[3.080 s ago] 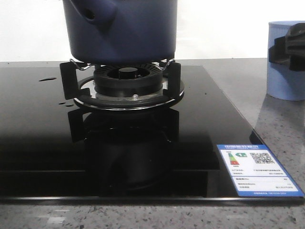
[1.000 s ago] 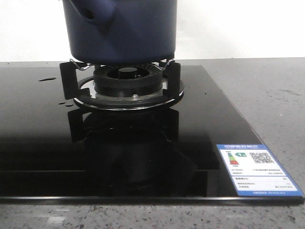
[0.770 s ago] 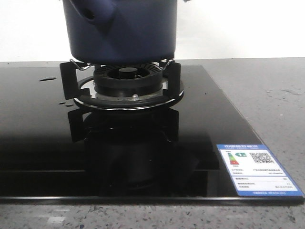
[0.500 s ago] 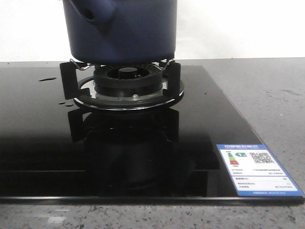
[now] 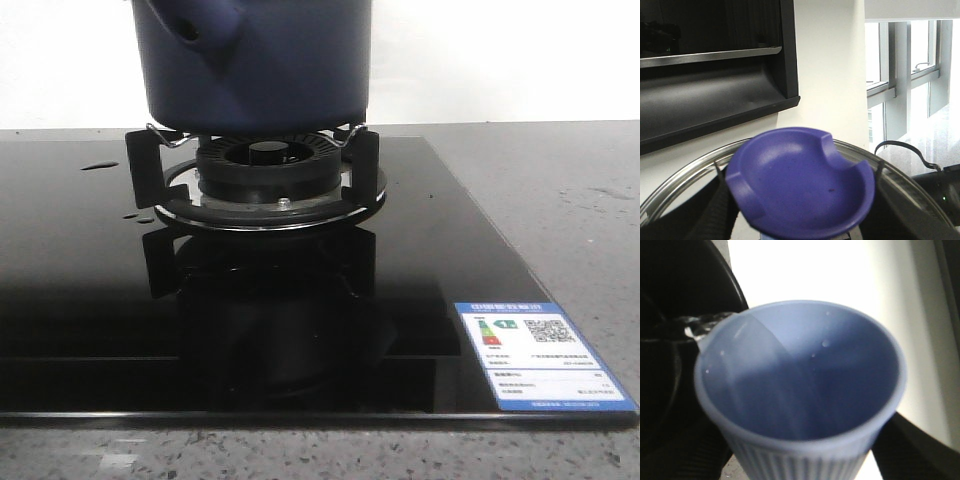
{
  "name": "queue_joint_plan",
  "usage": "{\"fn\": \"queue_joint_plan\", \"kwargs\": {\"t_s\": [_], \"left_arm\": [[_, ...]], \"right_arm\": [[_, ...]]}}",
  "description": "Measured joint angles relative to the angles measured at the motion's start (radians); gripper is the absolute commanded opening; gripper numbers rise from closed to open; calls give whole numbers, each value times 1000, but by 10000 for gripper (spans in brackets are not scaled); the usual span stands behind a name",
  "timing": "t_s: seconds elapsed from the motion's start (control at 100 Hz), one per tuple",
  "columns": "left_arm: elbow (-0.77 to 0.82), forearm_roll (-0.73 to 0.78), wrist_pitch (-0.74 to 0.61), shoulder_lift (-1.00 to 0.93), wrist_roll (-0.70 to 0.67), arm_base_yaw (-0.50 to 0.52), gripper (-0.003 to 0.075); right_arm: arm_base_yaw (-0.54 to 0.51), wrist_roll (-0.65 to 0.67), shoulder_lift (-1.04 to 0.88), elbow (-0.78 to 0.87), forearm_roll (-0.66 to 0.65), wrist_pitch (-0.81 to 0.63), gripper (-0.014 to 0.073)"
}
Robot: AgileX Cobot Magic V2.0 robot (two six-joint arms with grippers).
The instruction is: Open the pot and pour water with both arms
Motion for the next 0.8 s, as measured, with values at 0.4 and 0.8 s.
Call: {"fn": "queue_joint_plan", "kwargs": {"t_s": [0.4,0.8], "left_arm": [[0,0,1,0,0,0,264],[0,0,27,0,-1,0,264]], "right_arm": [[0,0,3,0,-271,-63,374],[0,0,3,-1,-531,-117,374]]}}
